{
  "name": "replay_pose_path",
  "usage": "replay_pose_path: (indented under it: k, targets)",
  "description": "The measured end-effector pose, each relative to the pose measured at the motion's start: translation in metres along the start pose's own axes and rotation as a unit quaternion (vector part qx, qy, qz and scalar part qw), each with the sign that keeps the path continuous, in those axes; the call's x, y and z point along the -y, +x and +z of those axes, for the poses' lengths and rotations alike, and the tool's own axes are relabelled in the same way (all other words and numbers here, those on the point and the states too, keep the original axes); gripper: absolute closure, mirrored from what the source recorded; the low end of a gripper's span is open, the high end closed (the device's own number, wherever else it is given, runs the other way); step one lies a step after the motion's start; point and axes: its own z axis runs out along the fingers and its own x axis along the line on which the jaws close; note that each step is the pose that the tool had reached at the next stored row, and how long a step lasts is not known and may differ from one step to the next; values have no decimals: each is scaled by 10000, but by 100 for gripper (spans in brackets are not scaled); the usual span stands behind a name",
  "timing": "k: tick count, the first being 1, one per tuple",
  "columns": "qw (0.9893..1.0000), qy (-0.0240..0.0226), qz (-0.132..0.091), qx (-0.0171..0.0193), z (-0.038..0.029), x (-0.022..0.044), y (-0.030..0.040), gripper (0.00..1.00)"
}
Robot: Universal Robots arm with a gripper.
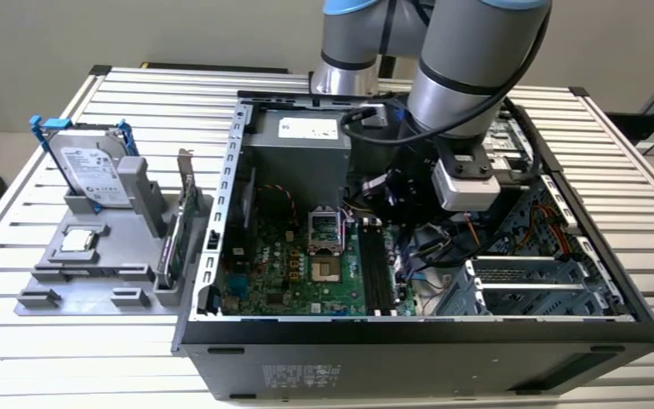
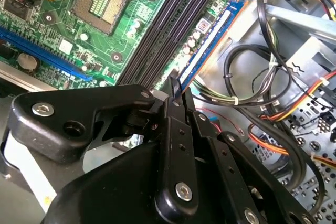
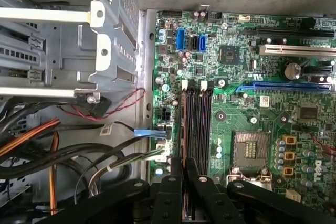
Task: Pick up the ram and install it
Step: 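Insert the ram into the slot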
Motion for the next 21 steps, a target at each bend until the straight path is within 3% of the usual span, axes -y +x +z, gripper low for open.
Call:
replay_pose_path:
  k: [7,14,21]
  targets:
    - [10000,-15,0,1,65,3,-8,100]
    - [10000,-15,5,2,76,4,-9,100]
    - [10000,-50,3,2,132,6,-32,100]
